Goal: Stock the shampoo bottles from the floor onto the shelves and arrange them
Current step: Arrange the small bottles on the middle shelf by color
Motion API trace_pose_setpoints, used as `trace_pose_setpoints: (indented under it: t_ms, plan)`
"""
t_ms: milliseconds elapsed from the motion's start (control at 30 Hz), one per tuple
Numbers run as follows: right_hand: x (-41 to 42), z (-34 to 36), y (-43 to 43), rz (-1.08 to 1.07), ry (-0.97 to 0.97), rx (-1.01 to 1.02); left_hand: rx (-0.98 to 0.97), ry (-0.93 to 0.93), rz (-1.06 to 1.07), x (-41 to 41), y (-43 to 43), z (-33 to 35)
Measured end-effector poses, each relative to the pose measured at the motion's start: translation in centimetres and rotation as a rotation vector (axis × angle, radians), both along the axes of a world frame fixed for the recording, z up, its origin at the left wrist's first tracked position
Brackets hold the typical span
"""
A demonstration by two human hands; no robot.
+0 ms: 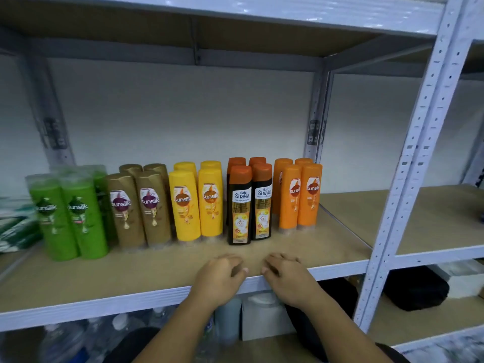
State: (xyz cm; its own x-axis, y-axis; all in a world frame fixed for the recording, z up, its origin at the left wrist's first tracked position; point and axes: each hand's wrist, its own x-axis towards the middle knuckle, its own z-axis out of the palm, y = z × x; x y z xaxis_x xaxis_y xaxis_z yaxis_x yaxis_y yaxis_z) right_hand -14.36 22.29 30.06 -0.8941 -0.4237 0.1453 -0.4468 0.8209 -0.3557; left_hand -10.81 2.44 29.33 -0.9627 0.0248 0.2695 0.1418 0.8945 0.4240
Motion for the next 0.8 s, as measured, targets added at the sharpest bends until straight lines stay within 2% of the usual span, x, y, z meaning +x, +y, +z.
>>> trace_pose_setpoints:
  t_ms: [167,333,533,600,667,800]
  plan:
    - [0.7,0.3,-1.8,-0.042,-0.028,-0.180,0.101,0.003,0.080,0.4,-0.8,0.0]
    - [0.4,1.0,-3.4,-0.103,-0.098,-0.301,0.098,-0.002,0.080,0.3,-0.9,0.5]
    - [0.4,1.0,-3.6,-0.133,-0.084,-0.188,-0.002,-0.037,-0.018,1.3,-2.2,0.2]
    - [0.5,0.4,-3.1,-0.109,-0.039,-0.084,-0.008,-0.031,-0.022,1.4,-2.4,0.3]
    - [0.5,0.1,-2.6,-0.090,-0.015,0.000,-0.001,-0.023,-0.020,1.5,-2.4,0.4]
    - [-0.1,0.5,-2.0,-0.100,-0.020,0.006,0.079,0.006,0.033,0.9,-2.4,0.6]
